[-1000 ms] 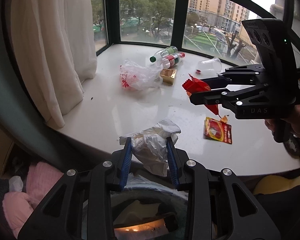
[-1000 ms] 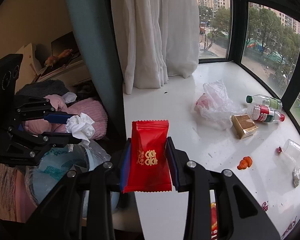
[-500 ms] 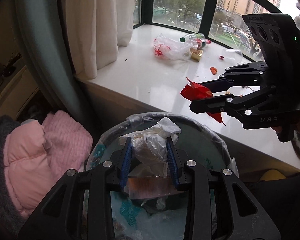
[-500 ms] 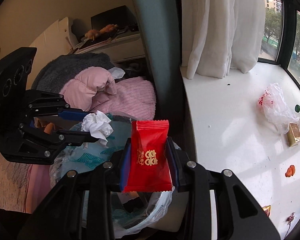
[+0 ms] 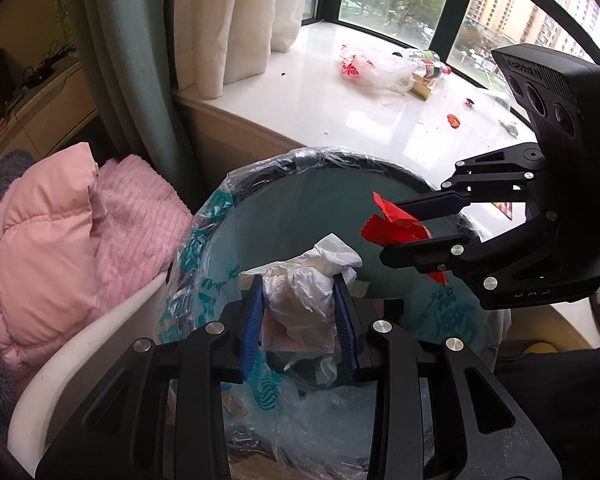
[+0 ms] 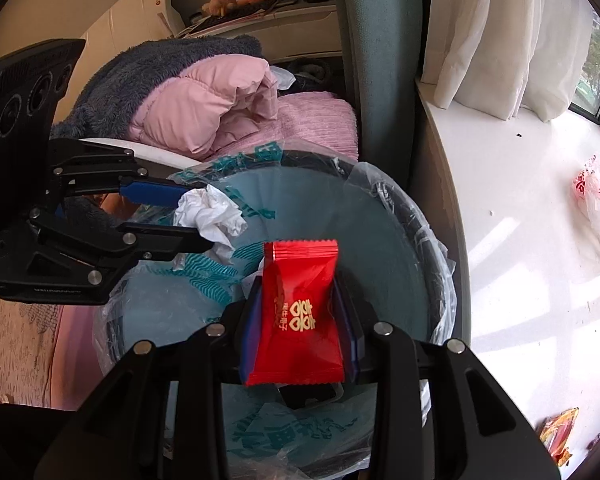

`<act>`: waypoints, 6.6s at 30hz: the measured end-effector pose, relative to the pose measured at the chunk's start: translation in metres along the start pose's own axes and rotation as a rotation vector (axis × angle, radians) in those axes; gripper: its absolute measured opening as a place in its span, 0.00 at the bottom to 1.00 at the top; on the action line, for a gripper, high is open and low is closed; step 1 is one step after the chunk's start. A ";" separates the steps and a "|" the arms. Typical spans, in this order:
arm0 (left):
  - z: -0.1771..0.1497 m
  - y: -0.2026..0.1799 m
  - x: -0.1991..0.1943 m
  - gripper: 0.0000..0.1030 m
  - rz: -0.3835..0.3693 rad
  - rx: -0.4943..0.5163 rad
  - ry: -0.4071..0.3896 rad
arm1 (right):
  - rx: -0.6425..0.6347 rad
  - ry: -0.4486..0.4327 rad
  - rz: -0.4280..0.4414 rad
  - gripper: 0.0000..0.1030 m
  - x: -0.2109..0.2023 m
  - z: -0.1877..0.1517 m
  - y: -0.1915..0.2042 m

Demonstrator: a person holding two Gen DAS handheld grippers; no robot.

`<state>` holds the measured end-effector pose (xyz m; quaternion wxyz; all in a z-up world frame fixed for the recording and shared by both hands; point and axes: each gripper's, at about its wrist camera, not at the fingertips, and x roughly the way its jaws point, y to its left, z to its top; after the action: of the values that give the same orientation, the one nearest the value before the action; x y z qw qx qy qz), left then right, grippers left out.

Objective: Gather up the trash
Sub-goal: 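Open the left tool over the bin while the right tool releases the candy packet into it, then move both tools back from the bin to above the sill, then lower the left tool onto the clear plastic bag and close on it, then lift the plastic bag with the left tool and swing it toward the bin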

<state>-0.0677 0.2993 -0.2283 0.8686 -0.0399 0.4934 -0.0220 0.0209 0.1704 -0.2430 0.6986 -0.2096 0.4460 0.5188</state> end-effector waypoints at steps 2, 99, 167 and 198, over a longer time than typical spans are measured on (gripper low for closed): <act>-0.005 -0.001 0.001 0.30 0.003 -0.004 0.010 | -0.019 0.004 -0.003 0.32 0.004 -0.001 0.004; 0.400 -0.168 0.273 0.94 -0.131 0.253 -0.079 | 0.509 -0.232 -0.192 0.88 -0.100 -0.020 -0.492; 0.385 -0.195 0.168 0.06 -0.170 0.207 -0.157 | 0.475 -0.279 -0.218 0.07 -0.163 -0.006 -0.403; 0.247 -0.171 0.027 0.06 -0.103 0.185 -0.190 | 0.339 -0.275 -0.164 0.07 -0.180 -0.013 -0.231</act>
<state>0.1587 0.1389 -0.1097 0.9091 0.0133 0.4022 -0.1081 0.2147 -0.0225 -0.1381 0.8178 -0.0518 0.4088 0.4017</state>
